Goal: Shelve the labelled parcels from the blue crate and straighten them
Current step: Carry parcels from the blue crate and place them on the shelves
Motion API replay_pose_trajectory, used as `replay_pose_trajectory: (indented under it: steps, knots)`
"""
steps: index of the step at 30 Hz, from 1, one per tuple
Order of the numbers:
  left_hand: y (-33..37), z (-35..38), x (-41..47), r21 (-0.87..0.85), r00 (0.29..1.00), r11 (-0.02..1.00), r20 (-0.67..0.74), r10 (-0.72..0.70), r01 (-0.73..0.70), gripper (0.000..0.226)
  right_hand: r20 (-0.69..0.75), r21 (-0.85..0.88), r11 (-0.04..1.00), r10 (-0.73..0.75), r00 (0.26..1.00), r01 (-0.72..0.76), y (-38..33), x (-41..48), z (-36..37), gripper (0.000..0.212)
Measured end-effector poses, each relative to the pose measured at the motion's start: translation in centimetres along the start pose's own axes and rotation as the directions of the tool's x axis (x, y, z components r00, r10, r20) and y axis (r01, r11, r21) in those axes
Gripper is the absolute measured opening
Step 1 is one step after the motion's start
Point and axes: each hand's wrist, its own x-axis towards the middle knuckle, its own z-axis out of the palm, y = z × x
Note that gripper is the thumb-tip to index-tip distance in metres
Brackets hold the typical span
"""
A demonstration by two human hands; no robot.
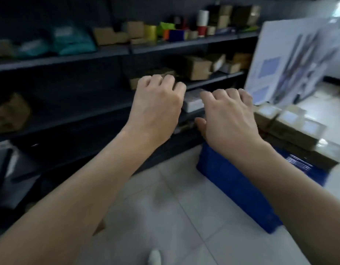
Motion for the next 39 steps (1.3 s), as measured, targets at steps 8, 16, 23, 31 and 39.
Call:
replay_pose_trajectory:
  steps: [8,16,23,31,39]
  knots:
    - [9.6,10.2,13.8,-0.274,0.963,0.925,-0.124,0.238,-0.264,0.019,0.054,-0.165,0.899,0.418,0.907,-0.405,13.5,4.5,6.3,0.043]
    - [13.5,21.4,26.2,-0.370,0.941,0.868,-0.061,0.333,-0.331,0.025,0.069,-0.154,0.806,0.586,0.807,-0.572,22.6,13.4,15.5,0.048]
    - [19.2,33.6,33.5,-0.566,0.892,0.793,0.207,0.402,-0.227,0.036,0.273,-0.052,0.724,0.673,0.687,-0.688,31.5,16.0,25.1,0.051]
    - [24.5,48.3,37.1,-0.532,0.759,0.846,0.534,0.373,-0.041,0.036,0.489,-0.011,0.737,0.593,0.639,-0.675,39.5,21.0,38.1,0.050]
    - [27.1,59.6,40.6,-0.536,0.598,0.815,0.734,0.322,0.219,0.036,0.746,-0.003,0.572,0.547,0.379,-0.820,43.9,23.4,50.8,0.057]
